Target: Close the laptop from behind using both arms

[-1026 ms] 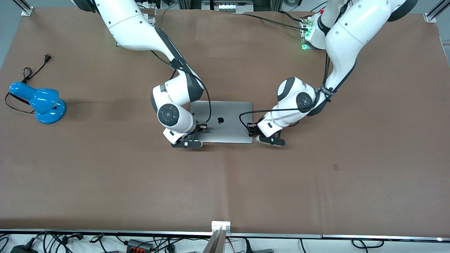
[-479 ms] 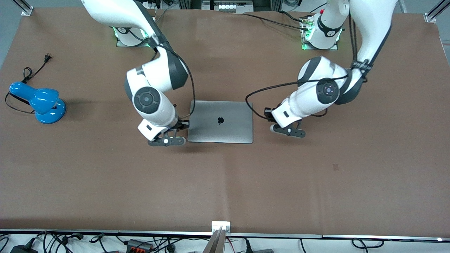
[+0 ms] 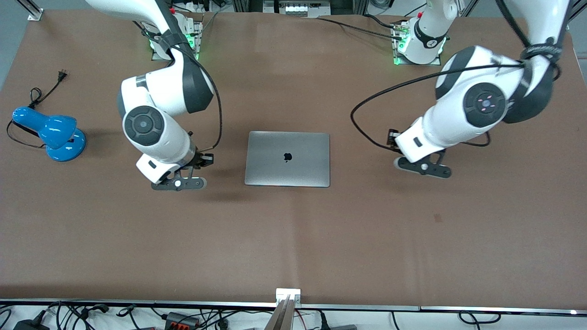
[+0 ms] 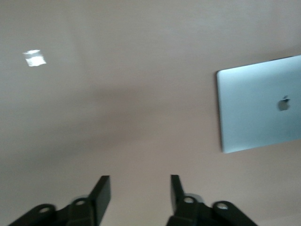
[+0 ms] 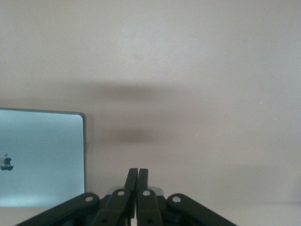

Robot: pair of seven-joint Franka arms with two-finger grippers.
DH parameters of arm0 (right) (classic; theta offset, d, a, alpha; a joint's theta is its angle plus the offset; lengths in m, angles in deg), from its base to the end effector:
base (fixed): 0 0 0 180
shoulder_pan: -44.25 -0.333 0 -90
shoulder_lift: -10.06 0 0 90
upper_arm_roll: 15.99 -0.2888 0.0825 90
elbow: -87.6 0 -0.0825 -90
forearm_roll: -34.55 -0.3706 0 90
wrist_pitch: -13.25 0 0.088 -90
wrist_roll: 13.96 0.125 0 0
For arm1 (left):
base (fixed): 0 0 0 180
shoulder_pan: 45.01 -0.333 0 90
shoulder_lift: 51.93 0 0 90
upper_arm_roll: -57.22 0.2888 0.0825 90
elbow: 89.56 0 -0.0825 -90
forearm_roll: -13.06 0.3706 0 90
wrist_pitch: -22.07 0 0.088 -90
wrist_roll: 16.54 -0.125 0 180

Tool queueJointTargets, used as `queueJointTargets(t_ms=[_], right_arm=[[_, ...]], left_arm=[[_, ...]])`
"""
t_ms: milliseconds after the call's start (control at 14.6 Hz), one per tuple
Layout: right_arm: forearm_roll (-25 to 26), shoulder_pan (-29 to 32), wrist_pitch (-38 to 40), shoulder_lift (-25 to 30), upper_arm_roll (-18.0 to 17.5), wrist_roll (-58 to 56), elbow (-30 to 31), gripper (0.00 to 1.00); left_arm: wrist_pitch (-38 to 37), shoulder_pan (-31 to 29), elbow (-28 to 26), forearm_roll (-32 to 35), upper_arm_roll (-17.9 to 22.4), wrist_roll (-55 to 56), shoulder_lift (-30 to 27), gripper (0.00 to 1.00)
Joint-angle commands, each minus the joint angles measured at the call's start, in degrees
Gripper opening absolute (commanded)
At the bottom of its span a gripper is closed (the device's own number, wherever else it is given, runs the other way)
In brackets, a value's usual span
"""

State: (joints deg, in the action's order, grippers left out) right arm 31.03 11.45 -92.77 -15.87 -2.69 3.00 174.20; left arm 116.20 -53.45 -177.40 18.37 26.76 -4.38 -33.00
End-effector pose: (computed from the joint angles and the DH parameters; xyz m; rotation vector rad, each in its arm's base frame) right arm 0.6021 0.2383 0.3630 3.0651 0.0641 -0.1267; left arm 0.5761 -0.1873 0.4336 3.0948 -0.2757 -0.2948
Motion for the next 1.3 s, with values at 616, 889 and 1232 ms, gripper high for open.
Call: queueJointTargets(t_ms=[616, 889, 1232], right_arm=[[0.0, 1.2, 9.8, 6.4, 10.8, -4.7, -10.2, 1.00], [-0.3, 19.6, 9.9, 8.4, -2.6, -8.0, -11.8, 1.00], [0.7, 30.3, 10.0, 11.5, -9.4, -15.5, -11.2, 1.00]], left_arm=[[-10.3, 8.6, 8.7, -1.5, 25.1, -1.1, -8.0, 1.00], [-1.4, 9.6, -5.6, -1.7, 26.7, -1.5, -18.1, 1.00], [0.5, 11.8, -10.5, -7.8, 30.3, -5.2, -21.8, 1.00]])
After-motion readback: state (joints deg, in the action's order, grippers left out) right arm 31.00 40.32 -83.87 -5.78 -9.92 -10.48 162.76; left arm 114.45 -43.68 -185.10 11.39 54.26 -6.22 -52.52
